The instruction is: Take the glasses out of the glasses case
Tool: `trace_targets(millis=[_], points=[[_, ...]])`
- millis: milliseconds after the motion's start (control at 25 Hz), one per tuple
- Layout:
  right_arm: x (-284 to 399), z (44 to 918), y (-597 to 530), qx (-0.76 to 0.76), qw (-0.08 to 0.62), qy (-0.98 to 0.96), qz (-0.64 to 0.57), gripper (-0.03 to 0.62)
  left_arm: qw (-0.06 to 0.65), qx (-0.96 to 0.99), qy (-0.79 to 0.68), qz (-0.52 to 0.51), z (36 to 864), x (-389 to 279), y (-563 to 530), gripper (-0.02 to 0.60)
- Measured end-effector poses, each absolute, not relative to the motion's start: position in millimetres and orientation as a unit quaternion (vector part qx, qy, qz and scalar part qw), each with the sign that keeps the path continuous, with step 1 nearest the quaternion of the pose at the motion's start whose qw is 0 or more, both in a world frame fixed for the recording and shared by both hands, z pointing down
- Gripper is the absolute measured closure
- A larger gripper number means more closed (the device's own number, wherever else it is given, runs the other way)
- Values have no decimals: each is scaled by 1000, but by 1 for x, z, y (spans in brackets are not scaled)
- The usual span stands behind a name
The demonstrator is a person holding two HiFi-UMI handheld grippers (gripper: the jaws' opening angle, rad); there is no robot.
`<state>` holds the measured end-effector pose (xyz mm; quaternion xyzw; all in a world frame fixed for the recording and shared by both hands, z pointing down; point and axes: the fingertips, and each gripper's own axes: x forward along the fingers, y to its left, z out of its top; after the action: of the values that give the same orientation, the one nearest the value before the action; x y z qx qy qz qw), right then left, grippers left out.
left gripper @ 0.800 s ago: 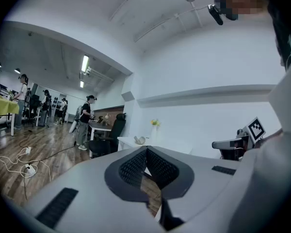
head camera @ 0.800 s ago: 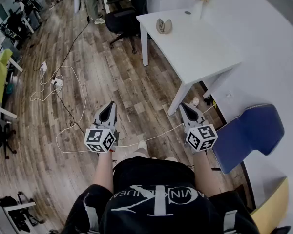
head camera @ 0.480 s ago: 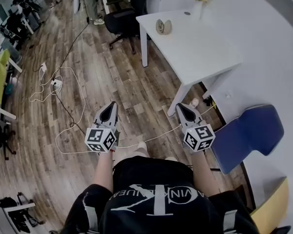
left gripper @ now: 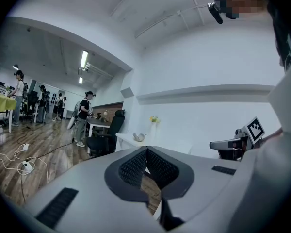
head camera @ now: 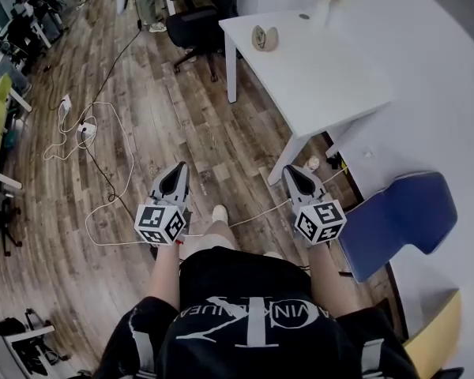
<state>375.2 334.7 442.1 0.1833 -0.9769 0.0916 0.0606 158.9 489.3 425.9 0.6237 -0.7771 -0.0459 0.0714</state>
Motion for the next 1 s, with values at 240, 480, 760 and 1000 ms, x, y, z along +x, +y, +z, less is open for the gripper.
trace_targets(millis=[240,480,760,1000], points=[[344,447,291,197,62,-974,91,557,75,637,-766,-49,437,125,438,568],[295,441,234,219,49,-968,112,557,82,650,-754,-53,434,71,375,568],[236,443,194,232,50,-960,147,553,106,665,-738,-41,439,13,322,568],[208,454,163,254,59,-950,173,493,120,682,-721,-37,444,-18,281,568]])
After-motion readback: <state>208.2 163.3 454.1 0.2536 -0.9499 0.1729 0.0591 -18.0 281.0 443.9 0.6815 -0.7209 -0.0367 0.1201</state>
